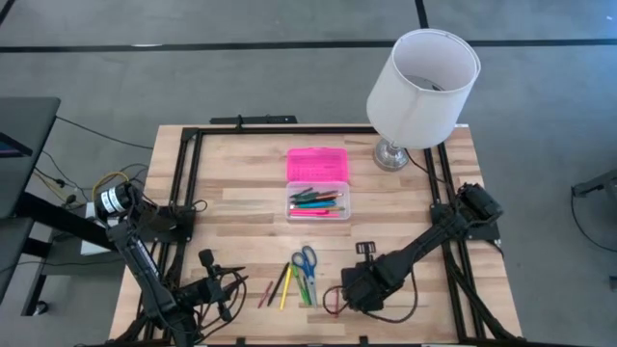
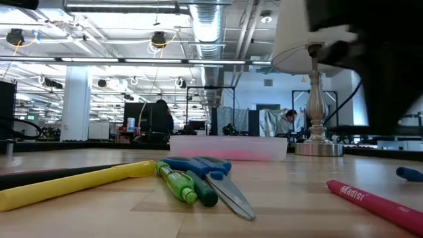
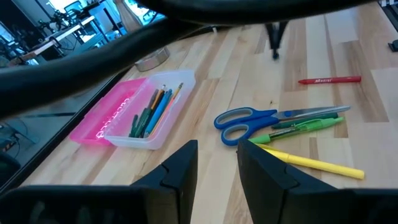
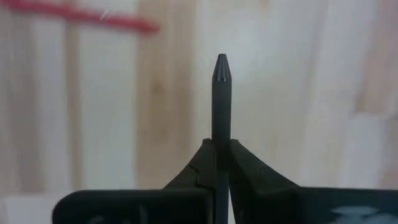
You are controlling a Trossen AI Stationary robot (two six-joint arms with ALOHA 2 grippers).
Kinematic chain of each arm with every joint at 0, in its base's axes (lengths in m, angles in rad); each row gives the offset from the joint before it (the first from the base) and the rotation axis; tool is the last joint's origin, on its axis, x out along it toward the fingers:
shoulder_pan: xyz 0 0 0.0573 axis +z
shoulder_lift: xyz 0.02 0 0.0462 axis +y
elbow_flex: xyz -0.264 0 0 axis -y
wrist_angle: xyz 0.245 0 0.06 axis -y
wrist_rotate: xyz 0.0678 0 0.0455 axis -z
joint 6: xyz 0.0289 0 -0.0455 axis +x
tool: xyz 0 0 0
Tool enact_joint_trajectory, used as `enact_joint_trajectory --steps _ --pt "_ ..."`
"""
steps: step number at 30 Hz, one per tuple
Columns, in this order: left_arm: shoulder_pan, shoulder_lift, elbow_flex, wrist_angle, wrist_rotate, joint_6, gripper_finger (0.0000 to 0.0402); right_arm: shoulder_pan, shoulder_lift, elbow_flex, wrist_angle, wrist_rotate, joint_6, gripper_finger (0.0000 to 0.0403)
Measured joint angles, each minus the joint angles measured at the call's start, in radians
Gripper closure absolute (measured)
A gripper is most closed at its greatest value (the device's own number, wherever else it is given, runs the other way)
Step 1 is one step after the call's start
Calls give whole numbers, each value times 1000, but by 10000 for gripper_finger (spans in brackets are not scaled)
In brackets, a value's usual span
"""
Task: Pick & place school supplies into a supply box
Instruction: Put the right black pen into the supply box
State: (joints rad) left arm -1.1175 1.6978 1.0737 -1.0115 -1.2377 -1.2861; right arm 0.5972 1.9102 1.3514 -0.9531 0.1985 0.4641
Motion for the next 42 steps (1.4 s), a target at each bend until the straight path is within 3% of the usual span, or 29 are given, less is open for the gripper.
enact_joint_trajectory --steps 9,19,28,35,42 --pt "0 0 0 -3 0 0 292 -171 -1 44 27 120 -239 398" --pt "0 0 0 -3 0 49 292 -416 -1 49 109 141 -482 397" --pt "6 0 0 -4 -35 127 292 -563 -1 108 187 111 -646 394" --pt "36 0 0 -10 -31 150 292 -652 37 145 332 -33 -750 394" --pt "52 0 -41 -10 -3 126 292 -701 79 142 255 -46 -746 390"
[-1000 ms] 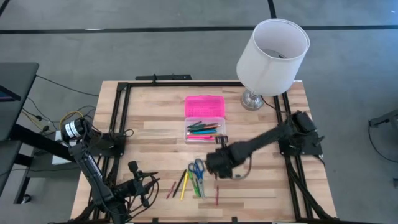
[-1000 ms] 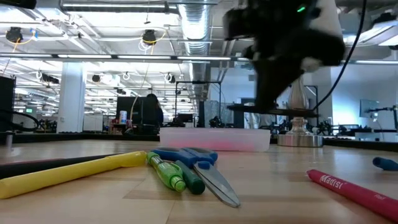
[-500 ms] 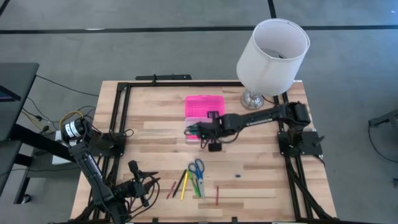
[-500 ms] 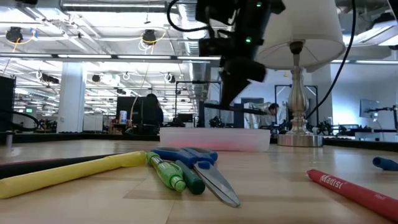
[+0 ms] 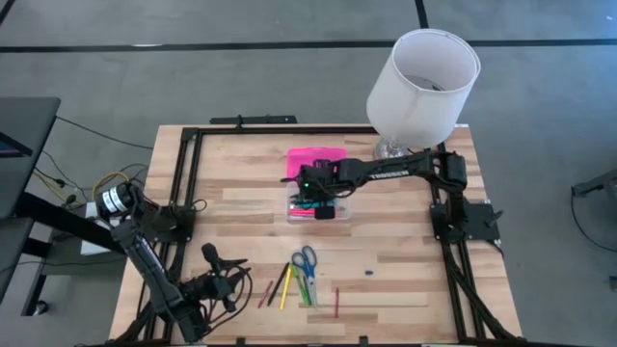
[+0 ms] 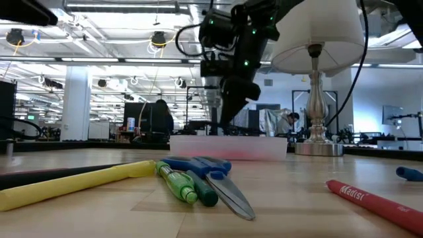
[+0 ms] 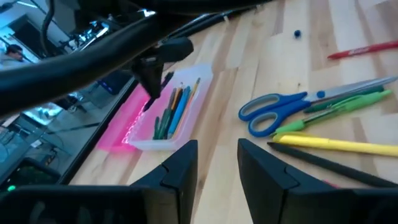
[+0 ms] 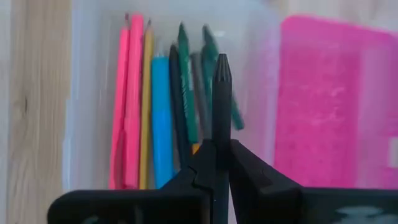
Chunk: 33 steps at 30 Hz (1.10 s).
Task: Pick & place school supplies into a supply box
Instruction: Put the right black pen into the supply box, then put the left red crayon into the supply box
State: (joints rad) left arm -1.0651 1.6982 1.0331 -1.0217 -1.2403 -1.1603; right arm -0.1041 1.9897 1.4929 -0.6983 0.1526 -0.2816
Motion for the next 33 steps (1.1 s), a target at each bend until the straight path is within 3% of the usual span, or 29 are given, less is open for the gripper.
enact_joint_trajectory --steps 21,33 --pt "16 0 -36 0 3 -40 292 -4 15 0 17 -72 34 300" --pt "22 0 -36 78 0 -30 292 175 -76 -1 -118 -125 188 296"
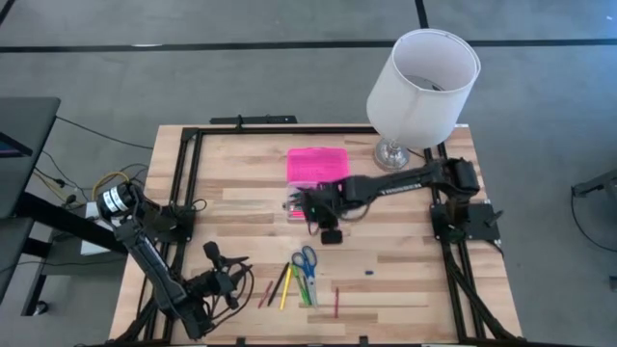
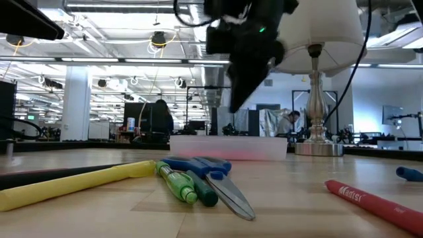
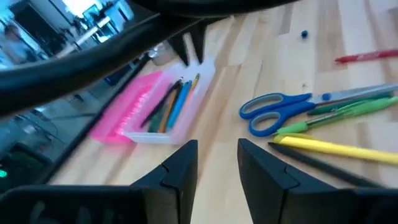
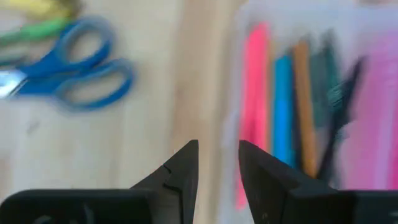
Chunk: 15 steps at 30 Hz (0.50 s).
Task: Pick & place school supplies into a supply box
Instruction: Put the left red crayon into the supply box
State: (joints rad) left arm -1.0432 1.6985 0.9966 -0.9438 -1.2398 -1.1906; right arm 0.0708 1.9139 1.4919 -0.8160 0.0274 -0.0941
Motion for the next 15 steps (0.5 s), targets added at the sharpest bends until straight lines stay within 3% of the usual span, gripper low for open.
enact_joint_trajectory --steps 7,15 --pt "40 0 3 175 136 44 292 186 -9 0 8 51 113 296" --pt "100 3 3 425 321 163 292 442 -10 0 21 284 239 296"
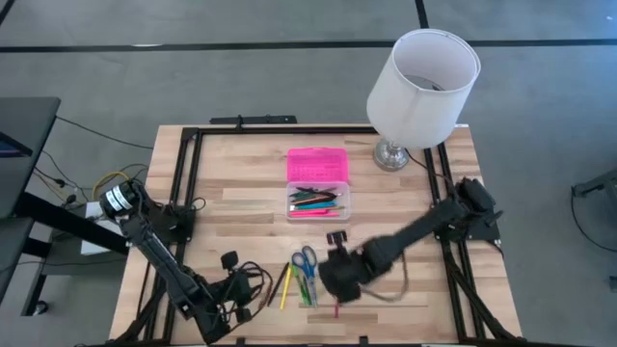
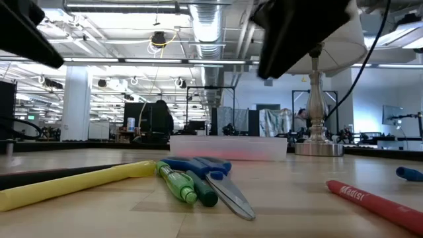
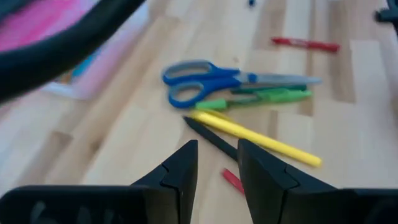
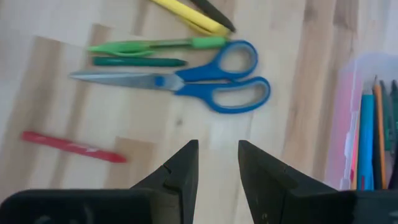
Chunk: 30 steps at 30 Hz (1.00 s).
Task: Pick & place school supplies into a supply box
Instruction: Put the left red crayon into the supply box
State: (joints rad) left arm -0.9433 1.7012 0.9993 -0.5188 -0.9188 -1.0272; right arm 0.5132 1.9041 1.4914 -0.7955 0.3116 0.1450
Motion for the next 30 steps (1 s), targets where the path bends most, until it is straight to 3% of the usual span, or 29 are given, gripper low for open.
enact_joint_trajectory --steps 5,9,14,22,30 --pt "34 0 0 18 120 -38 292 144 0 -17 21 191 114 296" --pt "64 2 0 17 210 -57 292 254 0 -58 30 415 221 296" --pt "96 2 -1 13 271 -56 292 357 0 -110 30 602 349 296" --pt "126 2 -37 109 316 -42 287 435 -1 -115 18 680 427 296" --pt "127 3 -41 113 320 -46 252 447 -2 -115 38 686 442 296"
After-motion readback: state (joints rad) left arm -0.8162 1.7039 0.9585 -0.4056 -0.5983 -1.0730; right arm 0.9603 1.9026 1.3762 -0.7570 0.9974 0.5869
